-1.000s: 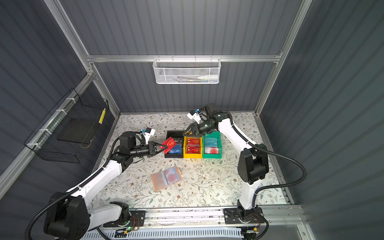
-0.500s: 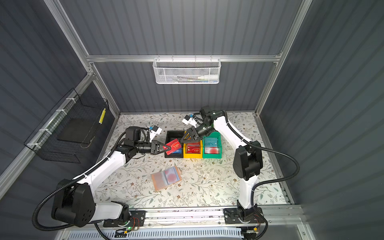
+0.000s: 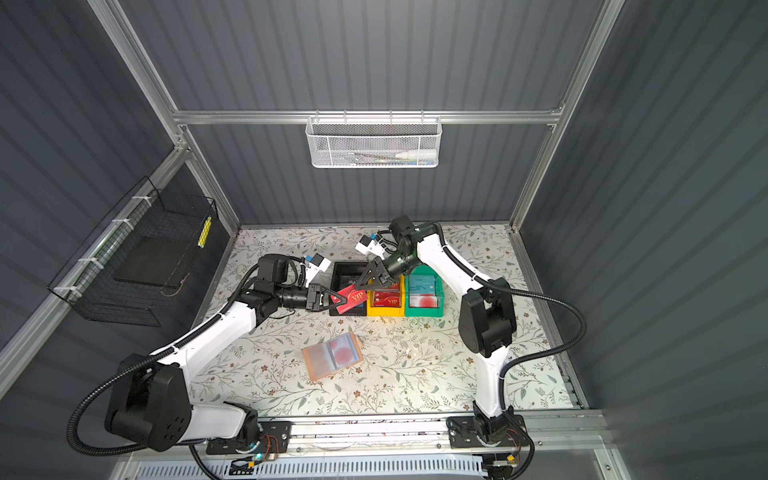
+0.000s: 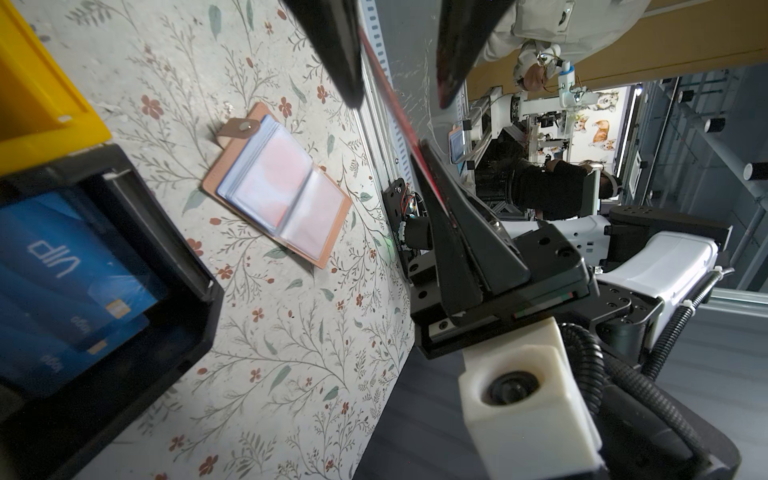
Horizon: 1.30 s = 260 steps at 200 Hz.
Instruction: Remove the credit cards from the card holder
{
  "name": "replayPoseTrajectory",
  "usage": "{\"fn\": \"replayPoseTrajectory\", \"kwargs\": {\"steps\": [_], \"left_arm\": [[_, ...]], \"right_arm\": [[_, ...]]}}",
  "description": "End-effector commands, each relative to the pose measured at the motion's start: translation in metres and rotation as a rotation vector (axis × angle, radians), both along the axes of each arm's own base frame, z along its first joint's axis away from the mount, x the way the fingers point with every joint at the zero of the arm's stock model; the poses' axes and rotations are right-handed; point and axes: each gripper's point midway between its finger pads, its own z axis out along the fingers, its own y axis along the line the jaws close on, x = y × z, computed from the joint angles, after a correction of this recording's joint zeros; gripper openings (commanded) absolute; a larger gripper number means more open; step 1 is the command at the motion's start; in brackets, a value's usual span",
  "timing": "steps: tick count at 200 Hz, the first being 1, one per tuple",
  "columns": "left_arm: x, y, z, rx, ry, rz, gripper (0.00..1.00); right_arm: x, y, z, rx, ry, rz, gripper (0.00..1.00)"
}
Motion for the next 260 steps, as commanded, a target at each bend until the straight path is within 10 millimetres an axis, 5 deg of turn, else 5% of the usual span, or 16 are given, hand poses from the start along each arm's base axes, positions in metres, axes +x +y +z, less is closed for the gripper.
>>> {"fn": "replayPoseTrajectory", "kwargs": {"steps": [1,30,61,91,102,145,191,260], "left_arm": [[0.005,-0.002,0.001,0.008,-0.017,0.002,0.03],[0.010,-0.001,-0.004,0.032,-0.011,0.028,0.08],[0.019,0.005,-0.015,0.092,0.007,0.088,0.46],[0.030,0.024,-0.028,0.153,0.044,0.177,0.63],[0.033,0.032,-0.032,0.171,0.057,0.214,0.79],[0.039,0.060,-0.046,0.290,0.091,0.342,0.88],[0.033,0.063,-0.043,0.272,0.101,0.382,0.93],[0.012,0.070,-0.052,0.268,0.143,0.411,1.00]], "right_arm": [[-0.008,0.006,0.006,0.057,0.031,0.034,0.16],[-0.013,0.007,0.010,0.107,0.059,0.042,0.00],[-0.016,0.004,0.007,0.102,0.061,0.031,0.00],[-0.015,-0.005,0.004,0.063,0.029,-0.021,0.00],[-0.011,-0.013,0.000,0.014,0.009,-0.059,0.00],[0.016,-0.060,-0.023,-0.255,-0.081,-0.306,0.00],[0.054,-0.111,-0.060,-0.601,-0.144,-0.510,0.00],[0.091,-0.107,-0.103,-0.693,-0.085,-0.585,0.00]]}}
